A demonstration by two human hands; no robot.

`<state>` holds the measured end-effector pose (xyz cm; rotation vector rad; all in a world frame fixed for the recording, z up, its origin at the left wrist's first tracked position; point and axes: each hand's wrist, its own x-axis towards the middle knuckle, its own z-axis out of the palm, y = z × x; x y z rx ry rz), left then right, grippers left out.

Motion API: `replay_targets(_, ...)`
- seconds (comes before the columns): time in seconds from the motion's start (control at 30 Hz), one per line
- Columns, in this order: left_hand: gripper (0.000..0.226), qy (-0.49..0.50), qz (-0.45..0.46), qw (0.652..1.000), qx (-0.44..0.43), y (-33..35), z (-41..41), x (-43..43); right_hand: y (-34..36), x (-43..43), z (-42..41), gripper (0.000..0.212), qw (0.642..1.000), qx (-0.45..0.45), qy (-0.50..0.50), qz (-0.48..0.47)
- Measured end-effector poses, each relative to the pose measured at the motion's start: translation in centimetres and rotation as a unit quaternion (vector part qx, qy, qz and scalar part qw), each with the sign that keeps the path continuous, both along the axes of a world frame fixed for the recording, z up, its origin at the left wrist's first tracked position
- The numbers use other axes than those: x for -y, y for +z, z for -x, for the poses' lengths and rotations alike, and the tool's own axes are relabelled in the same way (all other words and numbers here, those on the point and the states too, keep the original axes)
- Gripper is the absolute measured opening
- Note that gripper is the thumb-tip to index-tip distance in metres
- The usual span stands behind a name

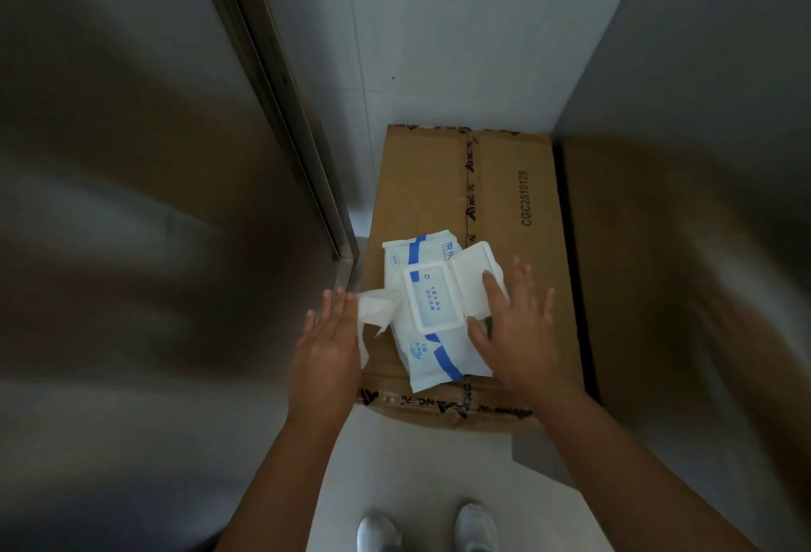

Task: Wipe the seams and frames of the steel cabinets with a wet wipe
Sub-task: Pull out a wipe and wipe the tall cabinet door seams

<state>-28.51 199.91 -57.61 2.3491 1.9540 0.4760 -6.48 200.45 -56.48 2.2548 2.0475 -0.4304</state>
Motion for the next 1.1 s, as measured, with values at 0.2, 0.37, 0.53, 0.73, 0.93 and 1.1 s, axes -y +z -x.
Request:
replay_targets(0.2,0.064,-0.001,0.0,1.0,0.002,0.1,0.5,0.6,0.8,0.2,1.1,0.058,0.999,-0.049,0.011,0.015)
replay_targets(0.37,0.064,0.002,0.006,1.0,0.001,-0.1,1.2,1.1,1.1,0.5,2.3,0.059,0.994,-0.097,0.035,-0.026)
replay_targets(0.53,0.063,0.012,0.009,1.0,0.014,-0.1,2.1,1.2,0.3,0.5,4.5,0.062,0.978,-0.174,0.096,-0.06)
replay_targets(0.73,0.064,-0.004,0.014,1.0,0.01,-0.4,2.5,0.5,-1.4,0.0,6.5,0.072,0.969,-0.228,0.088,-0.029)
replay_targets(0.93,0.064,-0.02,0.036,0.999,0.005,0.0,2.2,-0.4,-3.0,-0.7,6.9,0.07,0.982,-0.155,0.105,0.027)
replay_targets(1.1,0.069,-0.026,0.07,0.997,-0.01,0.0,2.2,-0.9,-4.3,-0.7,6.6,0.07,0.985,-0.114,0.131,0.017)
